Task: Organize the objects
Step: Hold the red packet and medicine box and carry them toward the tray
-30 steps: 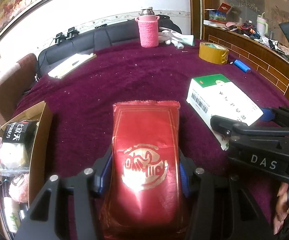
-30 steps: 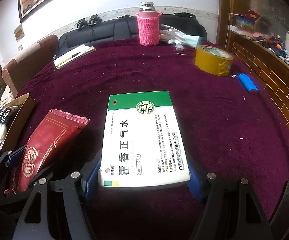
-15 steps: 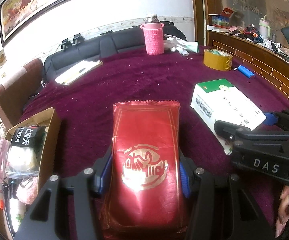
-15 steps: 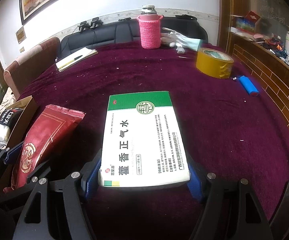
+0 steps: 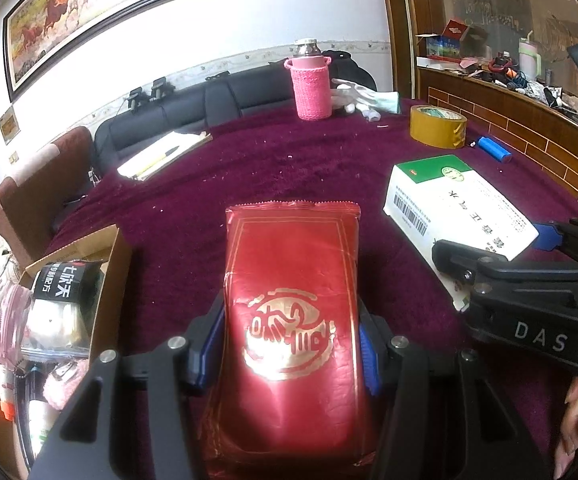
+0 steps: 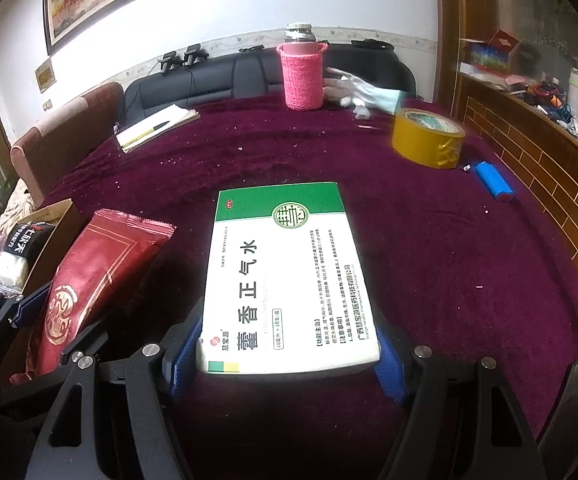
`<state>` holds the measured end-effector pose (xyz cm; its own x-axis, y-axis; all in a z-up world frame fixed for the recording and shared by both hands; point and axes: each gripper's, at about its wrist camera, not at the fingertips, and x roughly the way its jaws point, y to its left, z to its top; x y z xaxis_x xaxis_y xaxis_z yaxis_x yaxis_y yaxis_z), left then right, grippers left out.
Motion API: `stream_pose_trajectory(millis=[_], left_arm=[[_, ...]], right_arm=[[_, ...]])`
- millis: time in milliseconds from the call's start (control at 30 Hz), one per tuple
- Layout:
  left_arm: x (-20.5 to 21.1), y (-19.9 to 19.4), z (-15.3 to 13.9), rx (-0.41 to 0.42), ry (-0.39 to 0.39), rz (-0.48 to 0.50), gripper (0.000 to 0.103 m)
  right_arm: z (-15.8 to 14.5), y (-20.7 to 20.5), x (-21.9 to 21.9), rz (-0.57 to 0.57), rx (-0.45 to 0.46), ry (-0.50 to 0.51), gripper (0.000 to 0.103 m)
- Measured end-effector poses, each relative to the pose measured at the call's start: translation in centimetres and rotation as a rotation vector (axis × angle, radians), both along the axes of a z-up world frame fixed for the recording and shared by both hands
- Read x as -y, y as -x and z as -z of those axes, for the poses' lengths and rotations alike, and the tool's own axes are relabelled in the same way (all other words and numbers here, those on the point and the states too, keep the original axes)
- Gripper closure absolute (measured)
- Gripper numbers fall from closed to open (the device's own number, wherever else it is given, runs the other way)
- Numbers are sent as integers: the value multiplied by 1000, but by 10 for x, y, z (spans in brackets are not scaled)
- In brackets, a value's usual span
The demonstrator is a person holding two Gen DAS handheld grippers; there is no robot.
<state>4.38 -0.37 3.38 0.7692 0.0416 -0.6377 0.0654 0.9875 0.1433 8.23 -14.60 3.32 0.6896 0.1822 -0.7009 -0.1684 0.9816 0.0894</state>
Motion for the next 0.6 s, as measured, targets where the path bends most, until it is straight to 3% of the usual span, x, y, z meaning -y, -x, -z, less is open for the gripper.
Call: stream_pose_trajectory(millis=[600], left_arm=[[-4,14,-13,60,5,-10,49]], right_arm=[[-15,25,-5,20,49,-2,26]])
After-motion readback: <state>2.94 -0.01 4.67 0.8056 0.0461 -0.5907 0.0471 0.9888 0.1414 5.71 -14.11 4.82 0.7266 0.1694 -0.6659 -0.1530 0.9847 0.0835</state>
